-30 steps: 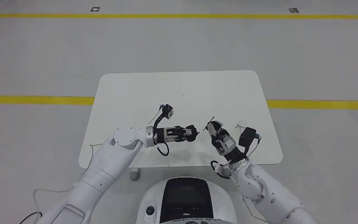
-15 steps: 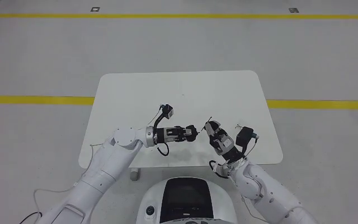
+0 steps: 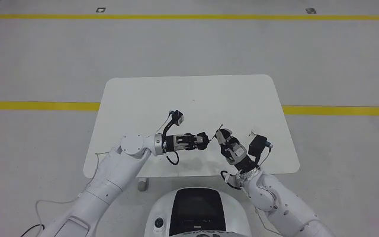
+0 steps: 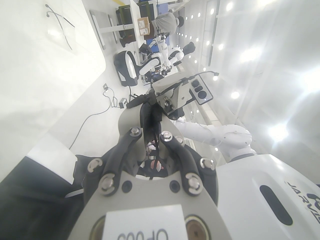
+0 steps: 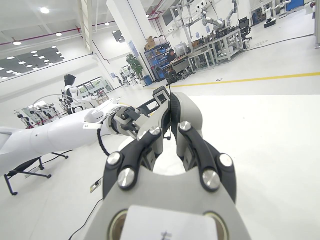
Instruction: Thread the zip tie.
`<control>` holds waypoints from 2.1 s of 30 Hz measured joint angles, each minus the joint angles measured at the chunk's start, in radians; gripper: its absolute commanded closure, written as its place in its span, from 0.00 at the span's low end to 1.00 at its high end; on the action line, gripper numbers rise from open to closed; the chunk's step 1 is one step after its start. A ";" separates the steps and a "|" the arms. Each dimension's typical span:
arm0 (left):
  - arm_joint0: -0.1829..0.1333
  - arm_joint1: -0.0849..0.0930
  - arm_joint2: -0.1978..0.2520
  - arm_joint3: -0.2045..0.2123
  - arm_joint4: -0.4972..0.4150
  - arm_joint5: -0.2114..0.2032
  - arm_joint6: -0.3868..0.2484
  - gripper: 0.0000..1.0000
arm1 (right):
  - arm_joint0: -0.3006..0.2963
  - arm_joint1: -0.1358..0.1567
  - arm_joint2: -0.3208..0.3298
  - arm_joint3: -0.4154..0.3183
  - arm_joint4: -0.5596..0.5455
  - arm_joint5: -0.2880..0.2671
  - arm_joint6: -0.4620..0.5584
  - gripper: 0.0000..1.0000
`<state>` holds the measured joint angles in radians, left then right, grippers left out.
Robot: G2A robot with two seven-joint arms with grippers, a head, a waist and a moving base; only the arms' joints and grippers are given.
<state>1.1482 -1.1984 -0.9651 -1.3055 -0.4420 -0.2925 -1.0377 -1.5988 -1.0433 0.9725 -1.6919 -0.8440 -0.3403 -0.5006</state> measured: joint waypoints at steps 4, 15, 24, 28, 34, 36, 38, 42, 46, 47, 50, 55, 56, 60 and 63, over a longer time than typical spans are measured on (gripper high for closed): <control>0.000 0.000 0.000 0.000 0.000 0.000 0.000 1.00 | -0.004 -0.003 0.001 -0.002 -0.005 0.000 0.004 1.00; 0.000 0.000 0.000 0.000 0.000 0.000 0.000 1.00 | -0.010 -0.008 0.008 -0.001 -0.009 0.000 0.009 1.00; 0.000 0.000 0.000 0.000 0.000 0.000 0.000 1.00 | -0.011 -0.013 0.014 0.007 -0.008 0.000 0.026 1.00; 0.000 0.000 0.000 0.000 0.000 0.000 0.000 1.00 | -0.011 -0.015 0.018 0.013 -0.007 0.000 0.034 1.00; 0.000 0.000 0.000 0.000 0.000 0.000 0.000 1.00 | -0.013 -0.020 0.027 0.019 -0.011 0.000 0.042 1.00; 0.000 0.000 0.000 0.000 0.000 0.000 0.000 1.00 | -0.014 -0.022 0.031 0.021 -0.012 0.000 0.043 1.00; 0.000 0.000 0.000 0.000 0.000 0.000 0.000 1.00 | -0.017 -0.024 0.035 0.022 -0.014 0.000 0.044 1.00; 0.000 0.000 0.000 0.000 0.000 0.000 0.000 1.00 | -0.020 -0.027 0.039 0.019 -0.016 0.000 0.046 1.00; 0.000 0.000 0.000 0.000 0.000 0.000 0.000 1.00 | -0.020 -0.029 0.031 0.011 -0.021 0.000 0.052 1.00; 0.000 0.000 0.000 0.000 0.000 0.000 0.000 1.00 | -0.019 -0.030 0.029 0.011 -0.023 0.000 0.053 1.00; 0.000 0.000 0.000 0.000 0.000 0.000 0.000 1.00 | -0.016 -0.030 0.024 0.011 -0.025 0.000 0.054 1.00; 0.000 0.000 0.000 0.000 0.000 0.000 0.000 1.00 | -0.014 -0.028 0.022 0.013 -0.028 0.000 0.056 1.00; 0.000 0.000 0.000 0.000 0.000 0.000 0.000 1.00 | -0.014 -0.028 0.022 0.014 -0.029 0.000 0.057 1.00; 0.000 0.000 0.000 0.000 0.000 0.000 0.000 1.00 | -0.013 -0.028 0.020 0.017 -0.030 0.000 0.060 1.00; 0.000 0.000 0.000 0.000 0.000 0.000 0.000 1.00 | -0.011 -0.028 0.018 0.019 -0.031 0.000 0.061 1.00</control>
<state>1.1482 -1.1984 -0.9651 -1.3055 -0.4420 -0.2925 -1.0377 -1.6100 -1.0715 0.9910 -1.6727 -0.8752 -0.3400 -0.4394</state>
